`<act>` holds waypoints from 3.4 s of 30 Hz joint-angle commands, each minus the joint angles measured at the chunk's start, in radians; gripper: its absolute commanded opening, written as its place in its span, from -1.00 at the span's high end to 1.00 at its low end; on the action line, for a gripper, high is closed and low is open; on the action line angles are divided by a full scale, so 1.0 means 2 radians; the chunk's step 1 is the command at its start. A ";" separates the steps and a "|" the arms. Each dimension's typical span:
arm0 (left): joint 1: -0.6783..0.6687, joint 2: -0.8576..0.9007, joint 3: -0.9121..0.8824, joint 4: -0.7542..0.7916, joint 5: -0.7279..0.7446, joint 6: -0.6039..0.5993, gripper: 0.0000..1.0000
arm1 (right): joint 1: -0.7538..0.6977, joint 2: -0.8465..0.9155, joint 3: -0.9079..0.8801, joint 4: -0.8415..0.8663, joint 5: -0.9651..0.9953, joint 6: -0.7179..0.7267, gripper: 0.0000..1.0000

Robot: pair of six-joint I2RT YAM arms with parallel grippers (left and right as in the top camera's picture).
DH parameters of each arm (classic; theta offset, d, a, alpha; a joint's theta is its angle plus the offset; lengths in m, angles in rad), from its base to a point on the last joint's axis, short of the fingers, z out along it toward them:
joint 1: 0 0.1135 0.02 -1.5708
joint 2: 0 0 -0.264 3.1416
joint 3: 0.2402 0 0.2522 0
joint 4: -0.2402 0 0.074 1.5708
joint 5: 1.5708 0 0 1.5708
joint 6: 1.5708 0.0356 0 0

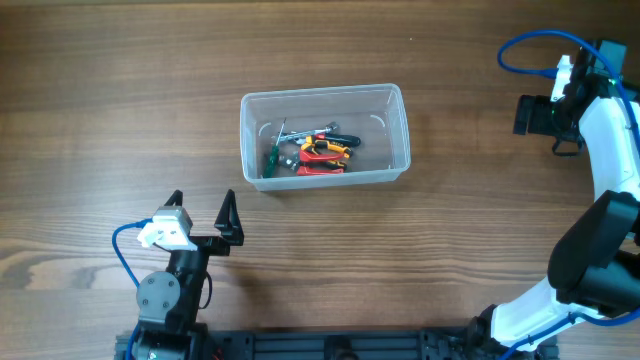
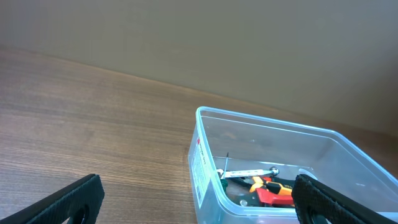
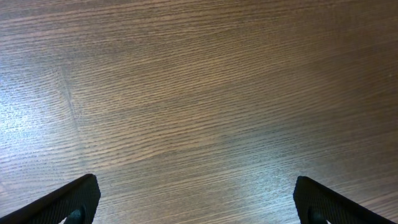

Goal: Pack container

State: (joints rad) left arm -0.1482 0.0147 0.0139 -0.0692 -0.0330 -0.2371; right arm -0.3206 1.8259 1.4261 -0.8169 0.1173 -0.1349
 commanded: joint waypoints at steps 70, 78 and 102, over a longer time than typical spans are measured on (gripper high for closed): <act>0.004 -0.005 -0.004 0.000 -0.005 0.010 -1.00 | 0.180 -0.775 -0.473 0.459 -0.072 -0.024 -0.99; 0.004 -0.005 -0.004 0.000 -0.005 0.010 -0.99 | 0.194 -0.857 -0.550 0.483 -0.072 -0.024 -0.99; 0.004 -0.005 -0.004 0.000 -0.005 0.010 -1.00 | 0.194 -0.912 -0.670 0.479 -0.070 -0.025 -1.00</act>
State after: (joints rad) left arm -0.1482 0.0139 0.0139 -0.0715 -0.0330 -0.2371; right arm 0.0612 0.0208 0.1055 0.1387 -0.0189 -0.1806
